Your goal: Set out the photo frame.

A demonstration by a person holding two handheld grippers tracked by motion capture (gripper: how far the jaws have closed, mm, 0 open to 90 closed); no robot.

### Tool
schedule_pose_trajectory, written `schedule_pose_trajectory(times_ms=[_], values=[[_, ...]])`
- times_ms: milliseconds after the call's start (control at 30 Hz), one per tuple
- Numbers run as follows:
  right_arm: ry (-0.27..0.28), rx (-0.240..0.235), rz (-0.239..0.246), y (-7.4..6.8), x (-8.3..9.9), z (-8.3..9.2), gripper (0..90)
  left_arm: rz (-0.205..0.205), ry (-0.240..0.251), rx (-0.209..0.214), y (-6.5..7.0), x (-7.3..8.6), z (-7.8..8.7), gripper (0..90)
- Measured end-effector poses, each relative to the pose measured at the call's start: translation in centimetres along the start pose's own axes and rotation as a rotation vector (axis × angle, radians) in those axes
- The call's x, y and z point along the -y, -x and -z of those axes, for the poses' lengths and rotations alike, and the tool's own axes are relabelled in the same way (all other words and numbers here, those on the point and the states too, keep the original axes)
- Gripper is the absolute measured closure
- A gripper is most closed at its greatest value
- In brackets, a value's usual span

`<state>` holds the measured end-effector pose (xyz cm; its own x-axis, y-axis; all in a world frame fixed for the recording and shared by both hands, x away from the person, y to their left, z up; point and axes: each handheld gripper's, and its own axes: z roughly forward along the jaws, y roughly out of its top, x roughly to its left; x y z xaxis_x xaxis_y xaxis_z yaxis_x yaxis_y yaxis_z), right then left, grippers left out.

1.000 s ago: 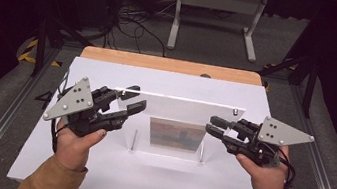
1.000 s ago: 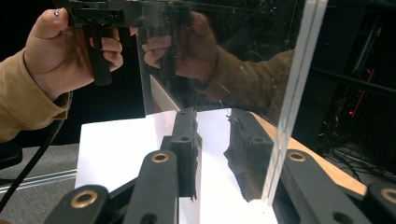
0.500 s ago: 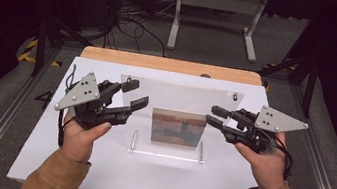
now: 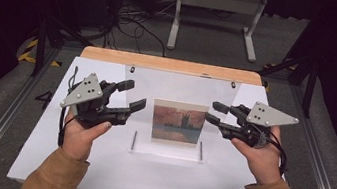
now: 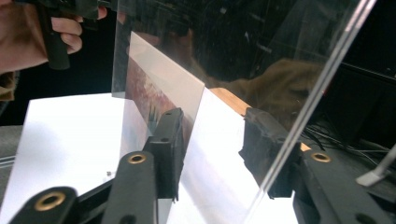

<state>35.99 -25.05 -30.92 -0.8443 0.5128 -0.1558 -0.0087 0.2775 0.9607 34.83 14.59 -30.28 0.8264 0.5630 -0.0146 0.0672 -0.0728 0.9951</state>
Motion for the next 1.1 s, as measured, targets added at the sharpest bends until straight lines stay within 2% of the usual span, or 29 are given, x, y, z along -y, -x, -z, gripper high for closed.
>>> schedule_pose_trajectory(times_ms=[200, 300, 333, 400, 533, 633, 967, 1100], values=[[-0.003, 0.037, -0.042, 0.2, 0.4, 0.6, 36.7, -0.002, -0.034, -0.015, 0.1, 0.5, 0.0, 25.7], [-0.019, 0.062, -0.042, 0.1, 0.3, 1.2, 25.8, 0.001, -0.051, -0.033, 0.1, 0.6, 0.3, 16.2], [-0.019, 0.062, -0.042, 0.1, 0.3, 1.2, 25.8, 0.004, -0.060, -0.034, 0.1, 0.7, 0.4, 16.2], [-0.012, 0.083, -0.062, -0.1, 0.3, 2.0, 21.5, 0.003, -0.089, -0.052, 0.1, 0.9, 0.7, 8.5], [-0.015, 0.102, -0.058, -0.5, 0.3, 3.1, 20.0, 0.003, -0.132, -0.101, 0.1, 1.8, 1.8, 2.8], [-0.027, 0.120, -0.059, -0.8, 0.5, 4.2, 19.3, -0.001, -0.152, -0.137, -0.1, 2.6, 2.8, 2.0], [-0.058, 0.181, -0.084, -1.2, 1.8, 7.3, 18.2, 0.030, -0.201, -0.179, -1.1, 4.4, 5.7, 2.3], [-0.092, 0.203, -0.105, -1.2, 2.8, 8.0, 18.0, 0.039, -0.226, -0.188, -1.5, 5.4, 6.6, 2.3]])
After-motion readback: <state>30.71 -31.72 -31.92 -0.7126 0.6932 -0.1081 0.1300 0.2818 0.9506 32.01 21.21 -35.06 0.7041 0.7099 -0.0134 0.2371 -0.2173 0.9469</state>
